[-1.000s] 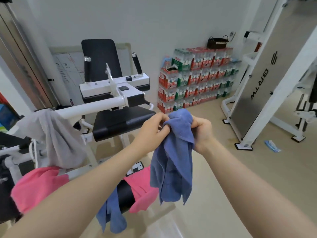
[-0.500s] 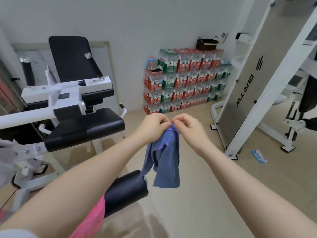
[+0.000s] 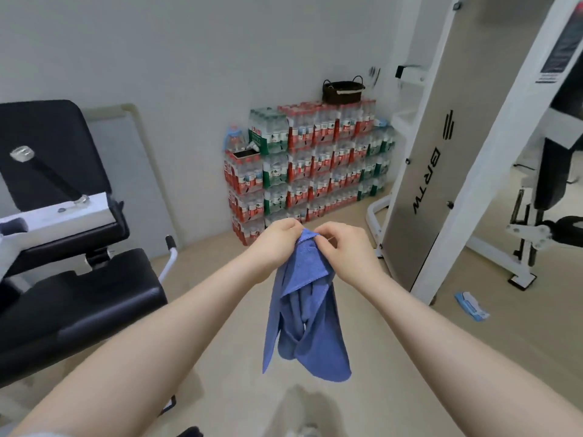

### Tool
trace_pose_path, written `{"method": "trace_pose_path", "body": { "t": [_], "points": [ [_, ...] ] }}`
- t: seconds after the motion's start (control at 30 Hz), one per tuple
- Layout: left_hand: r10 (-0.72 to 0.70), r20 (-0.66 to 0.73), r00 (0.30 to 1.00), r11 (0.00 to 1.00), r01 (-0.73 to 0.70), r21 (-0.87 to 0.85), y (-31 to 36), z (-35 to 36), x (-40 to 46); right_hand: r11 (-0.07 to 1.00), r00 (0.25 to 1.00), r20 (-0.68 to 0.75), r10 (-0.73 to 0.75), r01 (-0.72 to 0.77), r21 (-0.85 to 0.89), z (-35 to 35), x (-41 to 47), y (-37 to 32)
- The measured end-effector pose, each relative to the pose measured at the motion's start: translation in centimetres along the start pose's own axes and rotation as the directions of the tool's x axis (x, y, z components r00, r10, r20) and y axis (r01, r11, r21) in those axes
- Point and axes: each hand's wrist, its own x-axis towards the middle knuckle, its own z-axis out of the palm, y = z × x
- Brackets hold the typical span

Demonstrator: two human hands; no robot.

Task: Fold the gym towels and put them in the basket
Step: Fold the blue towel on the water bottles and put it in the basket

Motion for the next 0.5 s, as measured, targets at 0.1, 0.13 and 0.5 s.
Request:
{"method": "trace_pose_path", "body": {
  "t": [0.1, 0.13, 0.5],
  "points": [
    [-0.015, 0.019, 1.0, 0.999, 0.016, -0.047, 1.9, -0.1, 7.6, 0.997, 0.999, 0.007, 0.038, -0.037, -0.061, -0.9, 7.4, 2.8],
    [-0.003, 0.036, 0.999, 0.998, 0.006, -0.06, 2.7, -0.5, 10.0, 0.997, 0.999, 0.013, 0.047, -0.046, -0.064, -1.5, 10.0, 3.6],
    [0.33, -0.029, 0.943, 0.89, -0.301, 0.344, 6.2, -0.3, 32.3, 0.804, 0.961, 0.012, 0.277, -0.239, 0.544, -2.8, 31.8, 13.6]
  ]
}}
